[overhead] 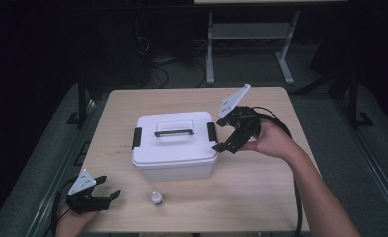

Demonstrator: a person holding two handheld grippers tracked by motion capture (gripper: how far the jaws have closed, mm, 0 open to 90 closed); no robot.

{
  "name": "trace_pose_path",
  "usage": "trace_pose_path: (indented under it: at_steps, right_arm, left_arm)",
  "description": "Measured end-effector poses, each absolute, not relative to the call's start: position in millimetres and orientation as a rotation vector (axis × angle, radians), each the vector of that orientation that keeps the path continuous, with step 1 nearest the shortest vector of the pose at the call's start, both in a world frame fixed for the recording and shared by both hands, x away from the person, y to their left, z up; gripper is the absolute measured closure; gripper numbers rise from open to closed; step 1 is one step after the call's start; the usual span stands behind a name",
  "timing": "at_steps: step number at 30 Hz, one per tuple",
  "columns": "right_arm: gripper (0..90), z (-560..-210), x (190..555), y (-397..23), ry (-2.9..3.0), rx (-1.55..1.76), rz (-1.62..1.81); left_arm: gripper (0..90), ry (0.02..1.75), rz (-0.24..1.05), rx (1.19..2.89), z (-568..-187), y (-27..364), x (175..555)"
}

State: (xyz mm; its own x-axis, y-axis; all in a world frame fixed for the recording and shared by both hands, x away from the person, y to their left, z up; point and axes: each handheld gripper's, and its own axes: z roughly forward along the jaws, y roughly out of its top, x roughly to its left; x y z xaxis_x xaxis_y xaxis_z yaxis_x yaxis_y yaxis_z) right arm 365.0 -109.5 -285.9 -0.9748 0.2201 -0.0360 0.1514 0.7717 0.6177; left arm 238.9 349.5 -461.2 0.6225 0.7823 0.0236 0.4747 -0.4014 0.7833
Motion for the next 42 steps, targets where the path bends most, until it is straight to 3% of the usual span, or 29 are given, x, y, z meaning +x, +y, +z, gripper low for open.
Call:
trace_pose_path:
  at_steps: [17,21,42]
  right_arm:
    - [15.4,-269,376,-64,2.895,0.181,0.97]
    - [20.6,-266,377,-52,2.902,0.13,0.976]
    - [24.8,-274,386,-14,2.923,0.066,0.954]
  left_arm:
    - [21.7,0.994,0.504,2.072,-462,351,238]
    - [21.7,0.995,0.515,2.072,-462,351,238]
    - [21.7,0.994,0.509,2.075,-464,351,238]
